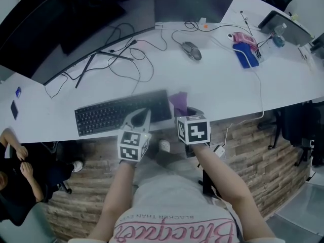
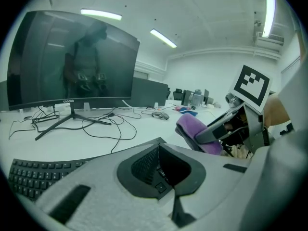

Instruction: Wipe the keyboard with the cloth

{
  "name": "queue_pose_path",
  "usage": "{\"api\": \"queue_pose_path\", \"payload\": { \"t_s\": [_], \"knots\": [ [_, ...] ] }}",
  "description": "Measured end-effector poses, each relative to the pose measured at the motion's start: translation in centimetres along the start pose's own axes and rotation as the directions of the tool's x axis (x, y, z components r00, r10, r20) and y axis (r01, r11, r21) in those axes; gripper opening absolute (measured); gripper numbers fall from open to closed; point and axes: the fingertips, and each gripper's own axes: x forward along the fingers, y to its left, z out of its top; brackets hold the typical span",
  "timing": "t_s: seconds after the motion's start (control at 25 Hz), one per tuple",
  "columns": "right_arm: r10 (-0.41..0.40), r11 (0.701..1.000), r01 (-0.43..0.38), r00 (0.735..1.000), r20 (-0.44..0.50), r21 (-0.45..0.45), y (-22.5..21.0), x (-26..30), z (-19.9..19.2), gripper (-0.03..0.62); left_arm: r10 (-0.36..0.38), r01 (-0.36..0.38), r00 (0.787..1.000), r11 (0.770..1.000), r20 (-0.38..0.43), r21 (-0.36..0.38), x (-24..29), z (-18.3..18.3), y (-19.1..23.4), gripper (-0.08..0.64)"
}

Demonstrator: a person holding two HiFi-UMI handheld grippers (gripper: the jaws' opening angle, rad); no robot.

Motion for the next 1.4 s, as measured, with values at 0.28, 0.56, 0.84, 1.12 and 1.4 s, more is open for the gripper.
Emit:
{"api": "queue_pose_path", "payload": {
  "t_s": [0.28,0.56,0.84,1.12,1.4],
  "knots": [
    [0.058,0.994,-0.046,0.990,0.126,-0.102,3.9,-2.4,3.2,0.091,0.035,-0.035,0.999,0.999,0.038,0.013,-2.6,1.3,1.9,0.008],
    [0.129,0.981,-0.099,0.975,0.183,-0.164,9.2,-3.1,4.7,0.091,0.072,-0.074,0.992,0.997,0.103,0.014,-5.9,3.1,4.2,0.008],
    [0.251,0.947,-0.171,0.923,0.293,-0.272,15.5,-4.9,7.7,0.091,0.122,-0.131,0.973,0.991,0.195,0.035,-10.2,6.3,6.2,0.007],
    [0.362,0.880,-0.136,0.813,0.456,-0.456,22.3,-8.7,12.4,0.091,0.161,-0.197,0.938,0.976,0.306,0.090,-14.6,10.2,8.0,0.008],
    [0.429,0.851,-0.124,0.725,0.539,-0.510,26.9,-11.3,14.6,0.091,0.195,-0.259,0.892,0.960,0.407,0.107,-18.7,12.6,9.4,0.007]
  ]
}}
